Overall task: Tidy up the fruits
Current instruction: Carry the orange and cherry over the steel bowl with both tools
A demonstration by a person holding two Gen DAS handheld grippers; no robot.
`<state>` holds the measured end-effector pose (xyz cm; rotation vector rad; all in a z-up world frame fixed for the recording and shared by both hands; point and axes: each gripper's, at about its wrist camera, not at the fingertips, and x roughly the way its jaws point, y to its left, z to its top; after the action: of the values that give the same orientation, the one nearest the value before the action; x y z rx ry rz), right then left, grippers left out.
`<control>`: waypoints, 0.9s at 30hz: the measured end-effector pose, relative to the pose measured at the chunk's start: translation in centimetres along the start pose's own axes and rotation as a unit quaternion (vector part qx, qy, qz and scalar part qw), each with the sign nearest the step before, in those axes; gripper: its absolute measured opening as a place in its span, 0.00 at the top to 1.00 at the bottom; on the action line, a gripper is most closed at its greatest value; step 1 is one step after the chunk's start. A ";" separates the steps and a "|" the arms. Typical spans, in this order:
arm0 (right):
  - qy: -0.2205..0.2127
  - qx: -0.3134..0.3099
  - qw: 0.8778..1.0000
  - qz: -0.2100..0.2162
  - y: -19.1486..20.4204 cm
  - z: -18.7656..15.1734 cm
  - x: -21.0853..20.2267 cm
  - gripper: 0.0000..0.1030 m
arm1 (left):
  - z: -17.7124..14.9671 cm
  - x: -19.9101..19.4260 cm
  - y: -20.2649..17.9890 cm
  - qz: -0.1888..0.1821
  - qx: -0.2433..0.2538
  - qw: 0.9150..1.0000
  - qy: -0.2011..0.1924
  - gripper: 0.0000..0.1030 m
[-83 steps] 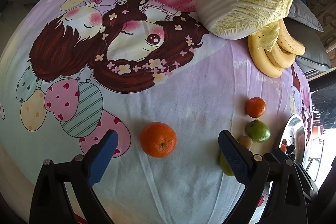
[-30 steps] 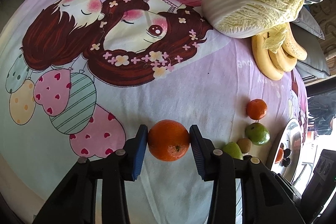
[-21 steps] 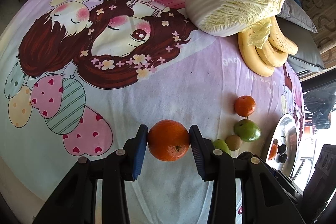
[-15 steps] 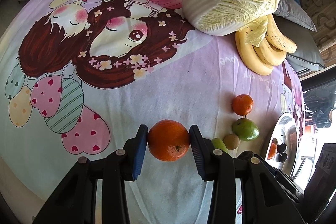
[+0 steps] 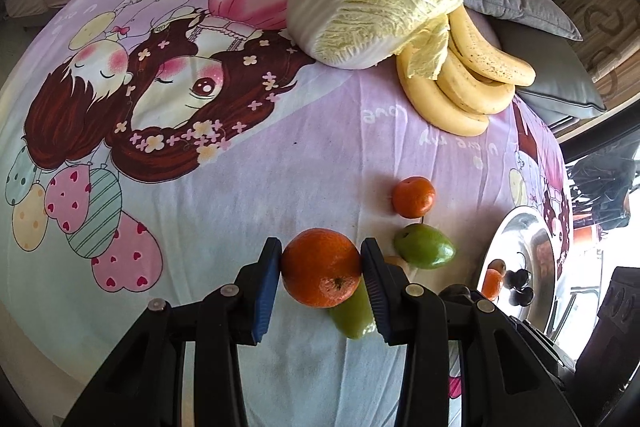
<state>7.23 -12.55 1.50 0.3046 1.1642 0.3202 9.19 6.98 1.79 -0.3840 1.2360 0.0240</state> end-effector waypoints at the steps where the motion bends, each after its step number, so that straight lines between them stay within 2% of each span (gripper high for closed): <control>1: -0.002 0.002 1.000 0.001 -0.2 0.0 -0.2 0.73 | 0.0 0.0 -0.3 0.000 0.003 1.000 -0.001 0.59; 18: -0.037 0.056 0.998 0.004 -4.6 0.2 -3.1 0.73 | -0.6 0.9 -5.2 0.008 0.046 0.999 0.004 0.59; 27: -0.053 0.086 0.995 -0.005 -7.2 0.3 -4.6 0.73 | -0.6 1.1 -8.0 -0.001 0.071 0.997 0.006 0.59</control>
<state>6.49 -21.01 2.67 0.4608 1.0901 0.1921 10.77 -0.95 2.80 -0.2624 1.2413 -0.0664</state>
